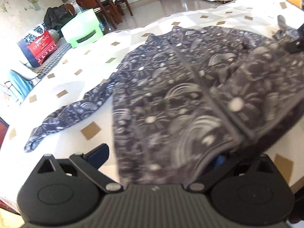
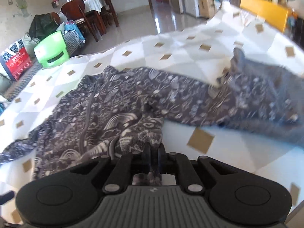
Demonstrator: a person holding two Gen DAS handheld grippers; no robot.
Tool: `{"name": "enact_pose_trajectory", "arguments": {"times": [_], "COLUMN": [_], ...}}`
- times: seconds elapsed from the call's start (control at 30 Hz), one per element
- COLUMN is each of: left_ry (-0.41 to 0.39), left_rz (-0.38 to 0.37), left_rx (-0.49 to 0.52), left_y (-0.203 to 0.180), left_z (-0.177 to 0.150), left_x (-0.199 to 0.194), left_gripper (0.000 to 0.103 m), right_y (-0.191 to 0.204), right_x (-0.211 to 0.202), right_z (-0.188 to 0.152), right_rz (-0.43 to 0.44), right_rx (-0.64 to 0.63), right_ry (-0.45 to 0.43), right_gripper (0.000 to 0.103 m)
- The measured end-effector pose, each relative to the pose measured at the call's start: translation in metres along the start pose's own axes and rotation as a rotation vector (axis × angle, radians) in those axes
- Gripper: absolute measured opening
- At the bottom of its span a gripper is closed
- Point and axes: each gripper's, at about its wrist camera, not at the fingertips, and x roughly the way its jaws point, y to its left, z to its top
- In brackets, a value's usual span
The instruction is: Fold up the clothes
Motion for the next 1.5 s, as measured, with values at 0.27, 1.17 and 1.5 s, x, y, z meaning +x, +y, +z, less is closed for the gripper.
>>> {"name": "enact_pose_trajectory", "arguments": {"times": [0.27, 1.17, 1.5], "left_ry": [0.11, -0.001, 0.136], "left_rz": [0.144, -0.17, -0.12], "left_rx": [-0.076, -0.167, -0.162], "left_y": [0.027, 0.021, -0.007], "left_z": [-0.01, 0.009, 0.003], "left_x": [0.012, -0.029, 0.046], "left_gripper": [0.103, 0.103, 0.103], "right_y": [-0.006, 0.024, 0.041], "right_x": [0.012, 0.021, 0.057], "right_z": [-0.009, -0.023, -0.053], "right_rz": [-0.079, 0.153, 0.084], "right_rx": [-0.027, -0.091, -0.206], "right_ry": [0.127, 0.15, 0.269], "right_gripper": [0.007, 0.032, 0.039]}}
